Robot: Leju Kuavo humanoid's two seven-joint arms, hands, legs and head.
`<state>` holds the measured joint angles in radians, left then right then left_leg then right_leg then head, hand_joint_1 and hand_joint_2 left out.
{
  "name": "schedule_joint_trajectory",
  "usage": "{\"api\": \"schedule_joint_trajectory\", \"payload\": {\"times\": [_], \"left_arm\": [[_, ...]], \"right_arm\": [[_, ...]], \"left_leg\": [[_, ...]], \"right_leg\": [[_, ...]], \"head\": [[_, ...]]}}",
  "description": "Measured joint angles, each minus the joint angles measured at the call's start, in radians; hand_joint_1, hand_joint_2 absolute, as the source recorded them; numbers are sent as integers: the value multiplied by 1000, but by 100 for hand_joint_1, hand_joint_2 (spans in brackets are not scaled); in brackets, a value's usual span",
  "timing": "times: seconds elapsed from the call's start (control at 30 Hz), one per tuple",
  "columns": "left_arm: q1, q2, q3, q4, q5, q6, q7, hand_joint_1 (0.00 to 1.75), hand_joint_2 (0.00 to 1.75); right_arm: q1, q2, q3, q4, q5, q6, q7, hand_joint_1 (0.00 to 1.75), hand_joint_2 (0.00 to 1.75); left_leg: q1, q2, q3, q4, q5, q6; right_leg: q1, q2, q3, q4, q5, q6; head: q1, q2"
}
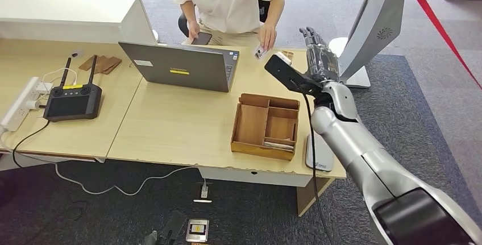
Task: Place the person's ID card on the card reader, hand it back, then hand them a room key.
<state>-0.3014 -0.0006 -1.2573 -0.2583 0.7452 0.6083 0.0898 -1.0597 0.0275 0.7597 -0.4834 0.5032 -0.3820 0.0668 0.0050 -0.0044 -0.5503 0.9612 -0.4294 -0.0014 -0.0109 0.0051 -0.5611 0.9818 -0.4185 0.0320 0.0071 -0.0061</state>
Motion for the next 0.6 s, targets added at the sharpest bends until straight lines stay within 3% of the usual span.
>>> {"api": "schedule_joint_trajectory", "payload": {"times": [0.07, 0.13, 0.27, 0.6], "left_arm": [[6, 2, 0, 0, 13, 2, -10, 0, 175], [13, 5, 1, 0, 25, 4, -20, 0, 175], [35, 15, 3, 0, 49, 8, -35, 0, 175], [60, 34, 5, 0, 47, 10, -38, 0, 175]], "right_arm": [[28, 12, -38, -39, -189, 1, -119, 0, 87], [73, 19, -67, -103, -331, -6, -179, 0, 0], [211, 6, -80, -284, -465, -37, -183, 0, 175], [472, -95, -60, -602, -249, -73, -38, 0, 175]], "left_leg": [[0, 0, 0, 0, 0, 0], [1, 0, 0, 0, 0, 0], [1, 0, 1, 0, -1, -1], [1, 0, 1, 0, -1, -1]], "right_leg": [[0, 0, 0, 0, 0, 0], [1, 0, 0, 0, -1, 0], [1, 0, 0, -1, -1, -1], [1, 0, 0, -2, -1, -1]], "head": [[0, 0], [0, 0], [0, 0], [0, 0]]}}
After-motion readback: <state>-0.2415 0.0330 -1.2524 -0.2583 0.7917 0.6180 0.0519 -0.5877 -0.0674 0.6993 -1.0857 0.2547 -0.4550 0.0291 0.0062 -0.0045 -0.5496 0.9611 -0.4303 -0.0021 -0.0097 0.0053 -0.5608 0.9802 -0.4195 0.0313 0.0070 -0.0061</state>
